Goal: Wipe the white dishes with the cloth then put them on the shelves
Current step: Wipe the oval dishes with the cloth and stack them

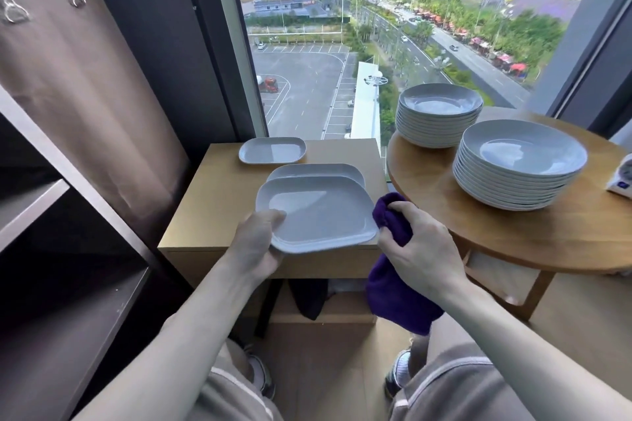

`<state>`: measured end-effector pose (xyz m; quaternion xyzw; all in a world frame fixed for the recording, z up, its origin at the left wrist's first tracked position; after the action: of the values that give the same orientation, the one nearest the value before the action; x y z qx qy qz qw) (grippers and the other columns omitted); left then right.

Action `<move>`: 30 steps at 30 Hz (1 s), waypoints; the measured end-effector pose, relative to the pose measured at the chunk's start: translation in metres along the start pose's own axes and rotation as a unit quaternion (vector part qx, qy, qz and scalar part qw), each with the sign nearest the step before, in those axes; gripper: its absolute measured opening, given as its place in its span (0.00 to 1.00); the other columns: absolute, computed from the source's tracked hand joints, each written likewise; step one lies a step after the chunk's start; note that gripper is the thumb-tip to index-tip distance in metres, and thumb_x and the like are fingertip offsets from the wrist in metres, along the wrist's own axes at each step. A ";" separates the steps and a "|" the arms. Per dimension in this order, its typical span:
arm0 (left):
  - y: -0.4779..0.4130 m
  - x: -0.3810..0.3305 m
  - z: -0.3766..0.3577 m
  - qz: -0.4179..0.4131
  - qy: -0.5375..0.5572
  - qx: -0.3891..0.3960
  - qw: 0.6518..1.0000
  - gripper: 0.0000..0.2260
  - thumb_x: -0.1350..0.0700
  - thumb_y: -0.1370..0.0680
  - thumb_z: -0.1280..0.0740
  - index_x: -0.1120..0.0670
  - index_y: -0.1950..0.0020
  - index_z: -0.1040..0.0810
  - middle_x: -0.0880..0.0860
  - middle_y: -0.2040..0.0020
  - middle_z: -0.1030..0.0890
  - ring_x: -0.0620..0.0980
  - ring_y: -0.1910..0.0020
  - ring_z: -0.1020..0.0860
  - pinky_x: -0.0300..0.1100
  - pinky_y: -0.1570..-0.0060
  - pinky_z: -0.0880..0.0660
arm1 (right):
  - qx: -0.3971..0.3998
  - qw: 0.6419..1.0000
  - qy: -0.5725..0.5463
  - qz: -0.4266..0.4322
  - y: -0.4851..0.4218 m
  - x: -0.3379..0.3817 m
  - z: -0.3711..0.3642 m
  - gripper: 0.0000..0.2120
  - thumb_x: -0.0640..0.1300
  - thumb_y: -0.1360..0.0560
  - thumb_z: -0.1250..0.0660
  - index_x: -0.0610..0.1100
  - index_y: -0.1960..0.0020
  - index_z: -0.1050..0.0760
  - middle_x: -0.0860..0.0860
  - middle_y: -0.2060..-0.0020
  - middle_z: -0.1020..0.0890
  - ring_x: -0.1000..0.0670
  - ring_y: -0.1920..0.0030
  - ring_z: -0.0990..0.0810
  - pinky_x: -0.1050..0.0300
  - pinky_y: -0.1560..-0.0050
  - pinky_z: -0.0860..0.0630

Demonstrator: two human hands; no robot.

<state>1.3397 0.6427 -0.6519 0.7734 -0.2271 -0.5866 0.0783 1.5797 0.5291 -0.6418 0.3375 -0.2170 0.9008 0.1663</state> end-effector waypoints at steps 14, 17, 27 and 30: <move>-0.086 -0.061 0.007 -0.119 -0.332 -0.163 0.921 0.06 0.66 0.25 0.34 0.57 0.54 0.21 0.55 0.55 0.18 0.58 0.53 0.20 0.48 0.55 0.21 | 0.007 0.999 -0.018 -0.041 -0.010 -0.019 0.006 0.20 0.63 0.29 0.39 0.62 0.39 0.26 0.64 0.55 0.21 0.59 0.53 0.22 0.56 0.52 0.25; -0.093 -0.065 0.010 -0.123 -0.394 -0.156 0.897 0.06 0.61 0.25 0.32 0.54 0.49 0.21 0.53 0.54 0.19 0.58 0.51 0.20 0.52 0.51 0.20 | 0.016 0.999 -0.025 -0.045 -0.020 -0.017 0.002 0.20 0.64 0.30 0.39 0.62 0.39 0.26 0.64 0.54 0.21 0.58 0.52 0.22 0.56 0.51 0.25; -0.113 -0.051 0.015 -0.107 -0.371 -0.144 0.911 0.16 0.57 0.25 0.29 0.52 0.37 0.22 0.58 0.38 0.22 0.60 0.37 0.24 0.59 0.37 0.22 | 0.035 0.999 -0.013 -0.026 -0.083 0.005 -0.006 0.21 0.64 0.31 0.41 0.63 0.40 0.26 0.62 0.57 0.21 0.58 0.55 0.23 0.61 0.58 0.31; -0.122 -0.042 0.017 -0.117 -0.349 -0.127 0.921 0.14 0.58 0.24 0.29 0.48 0.40 0.21 0.57 0.39 0.21 0.57 0.40 0.22 0.57 0.39 0.21 | 0.059 0.998 0.003 -0.023 -0.112 0.006 -0.009 0.20 0.63 0.31 0.39 0.62 0.40 0.25 0.61 0.57 0.20 0.58 0.55 0.22 0.60 0.57 0.29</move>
<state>1.3462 0.7719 -0.6676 0.5245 -0.0712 -0.8481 0.0228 1.6203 0.6299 -0.6126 0.3489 -0.1553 0.9089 0.1674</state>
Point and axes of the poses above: each hand's wrist, its own y-axis away from the middle knuckle, its own z-axis out of the back of the hand, x = y × z, the point moved 8 cm from there along -y, towards the middle knuckle
